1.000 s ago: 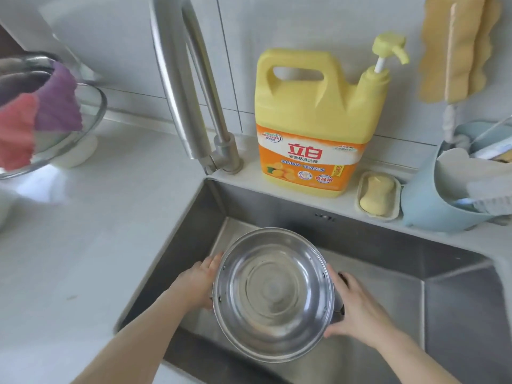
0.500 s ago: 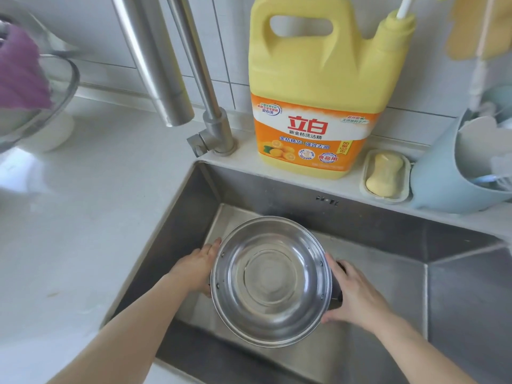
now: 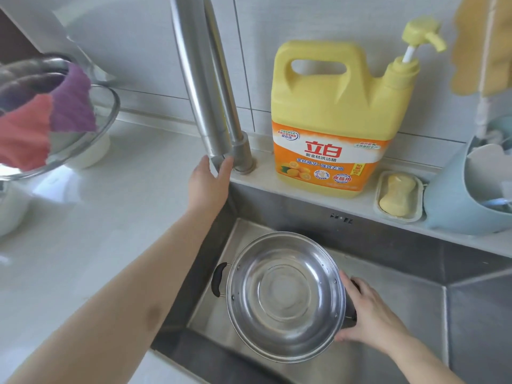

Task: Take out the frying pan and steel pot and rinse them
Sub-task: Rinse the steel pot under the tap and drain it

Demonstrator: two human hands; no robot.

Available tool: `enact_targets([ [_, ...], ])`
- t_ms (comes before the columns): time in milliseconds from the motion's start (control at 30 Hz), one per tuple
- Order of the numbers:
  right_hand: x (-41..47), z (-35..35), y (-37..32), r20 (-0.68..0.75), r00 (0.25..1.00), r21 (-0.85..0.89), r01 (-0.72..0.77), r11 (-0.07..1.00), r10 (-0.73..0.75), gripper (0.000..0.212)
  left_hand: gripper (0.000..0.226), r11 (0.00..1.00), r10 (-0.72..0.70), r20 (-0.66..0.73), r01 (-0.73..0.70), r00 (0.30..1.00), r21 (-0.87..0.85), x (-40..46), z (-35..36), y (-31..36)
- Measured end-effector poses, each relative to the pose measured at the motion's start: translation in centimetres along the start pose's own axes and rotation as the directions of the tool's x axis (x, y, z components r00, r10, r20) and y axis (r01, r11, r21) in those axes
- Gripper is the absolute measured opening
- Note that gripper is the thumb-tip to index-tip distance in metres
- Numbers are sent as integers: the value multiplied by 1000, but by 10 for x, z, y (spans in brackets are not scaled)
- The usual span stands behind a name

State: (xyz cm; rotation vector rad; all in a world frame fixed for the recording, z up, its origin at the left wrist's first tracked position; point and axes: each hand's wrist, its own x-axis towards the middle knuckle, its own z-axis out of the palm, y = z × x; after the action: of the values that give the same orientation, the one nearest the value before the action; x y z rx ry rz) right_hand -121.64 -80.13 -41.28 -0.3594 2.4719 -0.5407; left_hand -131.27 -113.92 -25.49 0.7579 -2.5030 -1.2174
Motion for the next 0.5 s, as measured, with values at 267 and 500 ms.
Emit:
enact_targets([
  [267, -1, 2, 0, 0, 1000, -11, -9, 1000, 9, 138, 34, 993, -91, -15, 92, 996, 74, 28, 4, 6],
  [500, -1, 4, 1, -8, 1000, -14, -8, 1000, 8, 138, 32, 995, -70, 60, 65, 996, 82, 30, -7, 0],
])
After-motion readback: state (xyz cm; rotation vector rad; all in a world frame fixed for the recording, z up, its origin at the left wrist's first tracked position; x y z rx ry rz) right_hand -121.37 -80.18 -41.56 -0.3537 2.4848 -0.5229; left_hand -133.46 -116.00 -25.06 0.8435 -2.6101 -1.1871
